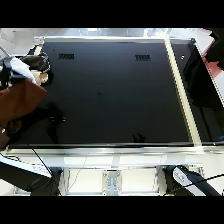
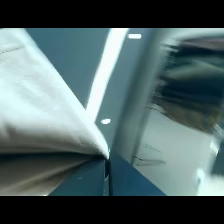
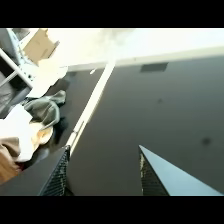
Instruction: Fold the shirts.
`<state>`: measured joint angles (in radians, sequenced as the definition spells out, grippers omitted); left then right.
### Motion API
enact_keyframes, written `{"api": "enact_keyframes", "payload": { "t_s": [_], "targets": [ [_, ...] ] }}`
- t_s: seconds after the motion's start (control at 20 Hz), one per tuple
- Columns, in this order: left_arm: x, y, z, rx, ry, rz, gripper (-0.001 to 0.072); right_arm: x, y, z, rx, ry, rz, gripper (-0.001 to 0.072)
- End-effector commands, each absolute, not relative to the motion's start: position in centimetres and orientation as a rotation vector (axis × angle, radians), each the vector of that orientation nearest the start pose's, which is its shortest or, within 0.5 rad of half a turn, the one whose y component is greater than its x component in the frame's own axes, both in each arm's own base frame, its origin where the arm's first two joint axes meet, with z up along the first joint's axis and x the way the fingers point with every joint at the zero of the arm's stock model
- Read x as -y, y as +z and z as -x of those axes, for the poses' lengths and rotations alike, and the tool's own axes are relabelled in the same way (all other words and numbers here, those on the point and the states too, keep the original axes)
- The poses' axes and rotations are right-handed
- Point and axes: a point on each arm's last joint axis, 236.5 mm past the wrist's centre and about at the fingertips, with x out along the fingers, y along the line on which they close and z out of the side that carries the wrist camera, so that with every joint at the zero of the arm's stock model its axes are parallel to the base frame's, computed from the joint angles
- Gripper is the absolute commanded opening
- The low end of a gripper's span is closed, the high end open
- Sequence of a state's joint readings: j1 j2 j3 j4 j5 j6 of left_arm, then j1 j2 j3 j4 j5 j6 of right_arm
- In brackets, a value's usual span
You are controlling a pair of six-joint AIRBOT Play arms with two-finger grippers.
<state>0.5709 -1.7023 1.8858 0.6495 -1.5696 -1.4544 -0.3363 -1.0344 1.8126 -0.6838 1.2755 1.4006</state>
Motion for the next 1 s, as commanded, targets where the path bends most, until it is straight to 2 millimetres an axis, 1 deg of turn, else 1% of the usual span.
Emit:
{"api": "enact_keyframes", "payload": {
  "t_s": [0.0, 0.05, 0.1, 0.2, 0.25, 0.35, 0.45, 0.5, 0.55, 0.6, 0.65, 0.7, 0.75, 0.8, 0.85, 0.9, 0.95],
  "targets": [
    [2.9, 24.7, -46.2, -0.83, -0.615, 0.679, 0.0008, -5.3, 44.5, -34.5, -0.259, 0.413, -0.264, 0.0485],
    [6.6, 26.2, -44.9, -0.831, -0.681, 0.617, 0.0008, -4.9, 45.7, -34.0, -0.23, 0.387, -0.229, 0.0485],
    [9.9, 27.0, -43.6, -0.84, -0.738, 0.559, 0.0008, -4.6, 46.8, -33.5, -0.199, 0.36, -0.196, 0.0485],
    [16.7, 27.3, -40.9, -0.882, -0.857, 0.449, 0.0008, -3.8, 49.1, -32.4, -0.133, 0.309, -0.138, 0.0485],
    [20.2, 26.9, -39.5, -0.915, -0.924, 0.4, 0.0008, -3.5, 50.0, -31.9, -0.105, 0.286, -0.116, 0.0484],
    [26.2, 25.0, -37.1, -0.976, -1.014, 0.292, 0.0009, -2.8, 50.9, -31.2, -0.069, 0.242, -0.091, 0.0485],
    [31.6, 22.1, -34.9, -1.032, -1.074, 0.175, 0.0009, -2.0, 50.7, -30.8, -0.08, 0.199, -0.066, 0.0485],
    [34.0, 20.2, -34.0, -1.058, -1.088, 0.11, 0.001, -1.7, 50.2, -30.9, -0.099, 0.185, -0.058, 0.0485],
    [36.2, 18.4, -33.2, -1.077, -1.101, 0.054, 0.0063, -1.5, 49.5, -31.0, -0.126, 0.177, -0.053, 0.0485],
    [38.0, 17.0, -32.8, -1.078, -1.107, 0.019, 0.0283, -1.4, 48.7, -31.2, -0.151, 0.177, -0.058, 0.0485],
    [39.6, 16.4, -33.3, -1.046, -1.1, 0.011, 0.0585, -1.1, 47.8, -31.6, -0.181, 0.173, -0.061, 0.0485],
    [40.5, 17.0, -34.4, -0.985, -1.087, 0.037, 0.0717, -0.7, 46.8, -32.0, -0.212, 0.161, -0.061, 0.0485],
    [40.6, 18.5, -36.1, -0.906, -1.06, 0.076, 0.0715, 0.4, 45.6, -32.4, -0.245, 0.121, -0.05, 0.0485],
    [39.7, 20.4, -37.9, -0.834, -1.027, 0.106, 0.0714, 2.0, 44.7, -32.6, -0.275, 0.06, -0.028, 0.0485],
    [37.5, 22.1, -40.1, -0.768, -0.968, 0.112, 0.0714, 3.9, 43.7, -32.6, -0.311, -0.018, 0.001, 0.0485],
    [34.2, 23.1, -42.2, -0.725, -0.881, 0.081, 0.0713, 5.6, 42.9, -32.4, -0.348, -0.083, 0.027, 0.0485],
    [29.3, 23.0, -44.4, -0.716, -0.754, 0.017, 0.0712, 7.0, 41.6, -32.1, -0.399, -0.134, 0.044, 0.0485]
  ]
}}
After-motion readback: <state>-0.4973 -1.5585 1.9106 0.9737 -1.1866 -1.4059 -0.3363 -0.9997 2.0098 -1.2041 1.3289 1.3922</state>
